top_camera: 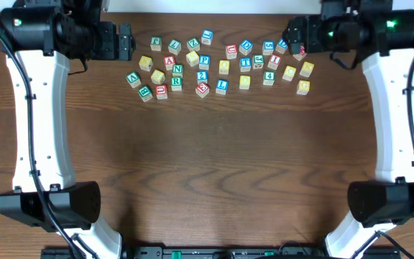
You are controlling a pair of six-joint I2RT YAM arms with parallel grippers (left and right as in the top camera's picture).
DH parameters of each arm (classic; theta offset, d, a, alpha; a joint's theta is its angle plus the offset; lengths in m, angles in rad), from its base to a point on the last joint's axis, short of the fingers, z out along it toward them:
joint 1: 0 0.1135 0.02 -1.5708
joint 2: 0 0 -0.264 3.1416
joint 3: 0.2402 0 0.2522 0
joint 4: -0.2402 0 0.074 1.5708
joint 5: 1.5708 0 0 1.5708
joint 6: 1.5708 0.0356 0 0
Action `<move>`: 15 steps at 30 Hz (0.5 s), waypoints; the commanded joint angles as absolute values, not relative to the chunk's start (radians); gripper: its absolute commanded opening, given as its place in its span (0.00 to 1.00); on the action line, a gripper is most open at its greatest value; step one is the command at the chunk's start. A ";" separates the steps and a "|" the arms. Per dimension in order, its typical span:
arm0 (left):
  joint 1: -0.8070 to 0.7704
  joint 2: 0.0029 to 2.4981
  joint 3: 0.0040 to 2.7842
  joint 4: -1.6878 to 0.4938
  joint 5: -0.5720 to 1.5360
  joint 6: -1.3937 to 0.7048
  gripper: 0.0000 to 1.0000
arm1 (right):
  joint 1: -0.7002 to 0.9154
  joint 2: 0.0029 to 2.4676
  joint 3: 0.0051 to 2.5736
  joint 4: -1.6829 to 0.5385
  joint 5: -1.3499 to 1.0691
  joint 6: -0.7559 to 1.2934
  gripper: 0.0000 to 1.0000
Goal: Spell out CORL
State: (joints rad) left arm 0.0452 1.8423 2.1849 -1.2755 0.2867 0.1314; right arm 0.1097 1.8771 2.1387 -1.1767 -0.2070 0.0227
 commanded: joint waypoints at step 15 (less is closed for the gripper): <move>0.049 1.835 2.210 -1.279 0.307 0.133 0.98 | 0.271 2.071 2.137 -1.092 -0.208 0.128 0.89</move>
